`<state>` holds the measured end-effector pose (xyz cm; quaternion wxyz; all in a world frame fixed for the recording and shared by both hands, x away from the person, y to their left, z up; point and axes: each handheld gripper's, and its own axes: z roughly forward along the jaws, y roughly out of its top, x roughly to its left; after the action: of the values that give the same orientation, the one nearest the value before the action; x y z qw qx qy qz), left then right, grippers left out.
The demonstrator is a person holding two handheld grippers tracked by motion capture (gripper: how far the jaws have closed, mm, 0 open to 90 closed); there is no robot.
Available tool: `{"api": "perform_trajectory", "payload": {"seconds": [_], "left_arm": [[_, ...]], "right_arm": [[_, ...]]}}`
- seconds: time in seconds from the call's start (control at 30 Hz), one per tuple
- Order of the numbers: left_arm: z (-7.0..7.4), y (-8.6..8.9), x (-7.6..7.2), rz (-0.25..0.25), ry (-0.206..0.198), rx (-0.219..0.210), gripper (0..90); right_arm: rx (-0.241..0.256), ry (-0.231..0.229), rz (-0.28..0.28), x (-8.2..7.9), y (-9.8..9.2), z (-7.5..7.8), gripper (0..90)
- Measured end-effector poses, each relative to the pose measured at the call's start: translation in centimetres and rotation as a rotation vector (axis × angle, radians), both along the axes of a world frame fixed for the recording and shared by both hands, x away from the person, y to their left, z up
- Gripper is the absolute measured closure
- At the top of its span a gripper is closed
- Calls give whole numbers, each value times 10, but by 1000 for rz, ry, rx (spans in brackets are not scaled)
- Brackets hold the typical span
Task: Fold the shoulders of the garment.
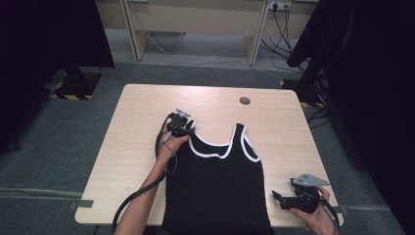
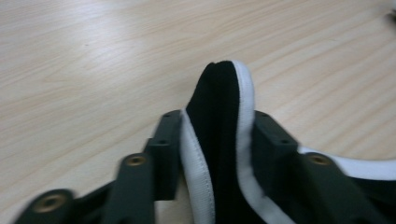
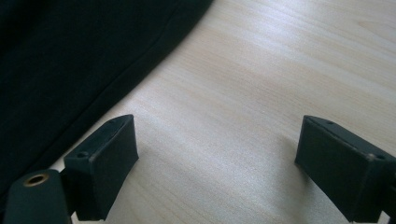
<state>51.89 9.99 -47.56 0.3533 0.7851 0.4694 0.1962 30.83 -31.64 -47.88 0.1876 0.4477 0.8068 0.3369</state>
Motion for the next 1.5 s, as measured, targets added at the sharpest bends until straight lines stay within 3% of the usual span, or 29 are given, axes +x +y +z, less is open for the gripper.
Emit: {"api": "perform_trajectory", "payload": {"seconds": [0.13,0.17,0.4,0.53,0.57,0.6,0.77,0.8,0.93,1.03,1.5], "left_arm": [[1,-1,-2,-2,12,-11,763],[3,-1,-4,-8,9,-35,776],[23,-1,-21,-51,-6,-73,792],[41,1,-43,-97,-36,-113,791],[41,1,-43,-97,-36,-113,791],[47,2,-53,-113,-45,-131,791],[54,2,-74,-133,-72,-138,787],[55,3,-85,-142,-83,-139,786],[54,5,-99,-155,-91,-146,781],[52,7,-118,-174,-104,-156,776],[36,12,-167,-199,-132,-163,762]], "right_arm": [[0,0,0,0,0,0,132],[0,0,0,0,0,0,132],[0,0,1,0,0,0,132],[0,0,1,0,0,0,132],[0,0,1,0,0,0,132],[0,0,1,0,0,0,132],[0,0,1,0,0,0,132],[0,0,1,0,0,0,132],[0,0,1,0,0,0,132],[0,0,0,0,0,0,132],[0,0,0,0,0,0,133]]}}
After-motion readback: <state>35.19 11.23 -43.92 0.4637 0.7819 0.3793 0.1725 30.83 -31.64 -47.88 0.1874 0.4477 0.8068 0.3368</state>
